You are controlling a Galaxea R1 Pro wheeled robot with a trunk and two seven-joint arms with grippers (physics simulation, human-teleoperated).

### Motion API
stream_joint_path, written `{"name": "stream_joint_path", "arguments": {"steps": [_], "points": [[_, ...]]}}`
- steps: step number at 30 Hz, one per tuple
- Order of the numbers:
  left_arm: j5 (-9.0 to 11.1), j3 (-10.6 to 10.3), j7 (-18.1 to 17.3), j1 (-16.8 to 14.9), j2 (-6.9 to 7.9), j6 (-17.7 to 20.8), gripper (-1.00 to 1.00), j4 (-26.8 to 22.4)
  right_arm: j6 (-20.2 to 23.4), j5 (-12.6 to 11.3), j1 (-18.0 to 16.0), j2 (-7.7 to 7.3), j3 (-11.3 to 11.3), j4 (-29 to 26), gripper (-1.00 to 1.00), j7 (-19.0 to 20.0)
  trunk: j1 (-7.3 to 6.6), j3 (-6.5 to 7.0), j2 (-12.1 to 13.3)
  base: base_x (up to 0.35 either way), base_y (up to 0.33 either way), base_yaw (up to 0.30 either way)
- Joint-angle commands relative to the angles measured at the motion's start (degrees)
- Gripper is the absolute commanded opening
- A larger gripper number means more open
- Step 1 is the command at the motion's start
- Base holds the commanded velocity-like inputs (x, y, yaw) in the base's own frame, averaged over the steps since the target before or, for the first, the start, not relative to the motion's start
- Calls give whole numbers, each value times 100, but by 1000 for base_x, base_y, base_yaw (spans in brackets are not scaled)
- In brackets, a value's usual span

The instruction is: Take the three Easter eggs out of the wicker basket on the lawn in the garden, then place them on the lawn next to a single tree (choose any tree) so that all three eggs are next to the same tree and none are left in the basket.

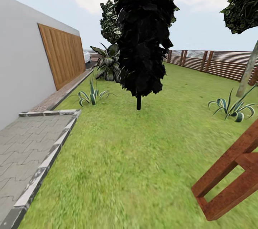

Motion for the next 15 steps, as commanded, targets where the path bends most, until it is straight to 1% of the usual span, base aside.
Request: {"name": "stream_joint_path", "arguments": {"steps": [1,8,11,15], "points": [[4,7,7,-6,-1,-20,100,6,30,14,-2,1,33,-8,100,-35,7,-13,-12,327,109,-31],[6,7,7,-6,-1,-20,100,6,30,14,-2,0,33,-8,100,-35,7,-13,-12,323,116,-16],[6,7,7,-6,-1,-20,100,6,30,14,-2,1,33,-8,100,-35,7,-13,-12,308,152,-148],[3,7,7,-6,-1,-20,100,6,30,14,-1,0,33,-8,100,-35,7,-13,-12,304,167,-227]]}}
